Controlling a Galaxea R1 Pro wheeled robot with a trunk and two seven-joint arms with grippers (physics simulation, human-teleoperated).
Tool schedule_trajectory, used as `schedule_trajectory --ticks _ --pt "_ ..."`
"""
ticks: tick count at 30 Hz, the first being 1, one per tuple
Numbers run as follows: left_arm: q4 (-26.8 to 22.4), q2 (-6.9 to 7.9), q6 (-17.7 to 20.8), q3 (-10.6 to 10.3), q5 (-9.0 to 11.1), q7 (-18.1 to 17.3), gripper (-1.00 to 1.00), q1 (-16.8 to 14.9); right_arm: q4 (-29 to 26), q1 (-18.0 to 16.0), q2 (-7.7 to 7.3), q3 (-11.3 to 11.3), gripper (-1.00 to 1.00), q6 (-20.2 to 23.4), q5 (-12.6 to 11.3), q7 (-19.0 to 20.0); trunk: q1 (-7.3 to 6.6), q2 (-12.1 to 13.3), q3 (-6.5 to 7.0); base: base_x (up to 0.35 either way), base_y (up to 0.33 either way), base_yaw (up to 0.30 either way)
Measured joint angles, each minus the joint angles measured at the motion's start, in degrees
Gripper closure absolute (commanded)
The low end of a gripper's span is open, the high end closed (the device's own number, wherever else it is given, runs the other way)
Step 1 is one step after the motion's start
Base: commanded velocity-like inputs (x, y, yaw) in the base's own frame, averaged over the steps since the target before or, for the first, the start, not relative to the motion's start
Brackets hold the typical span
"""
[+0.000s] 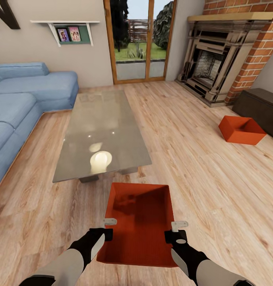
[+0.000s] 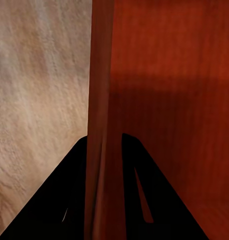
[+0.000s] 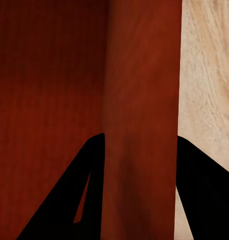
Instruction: Move the two storage containers from the living room to the garage. In the garage, place one container on the floor and stack the other container on top of it (either order is fine).
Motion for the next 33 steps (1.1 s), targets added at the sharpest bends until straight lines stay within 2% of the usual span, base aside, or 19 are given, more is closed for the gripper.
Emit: schedule_trajectory --ticks 33 --pt "-0.11 0.0 -0.01 -0.02 -0.01 0.0 1.0 0.02 -0.03 0.0 0.0 -0.07 1.0 -0.08 0.11 -0.01 -7.25 13.24 5.93 0.0 0.0 0.0"
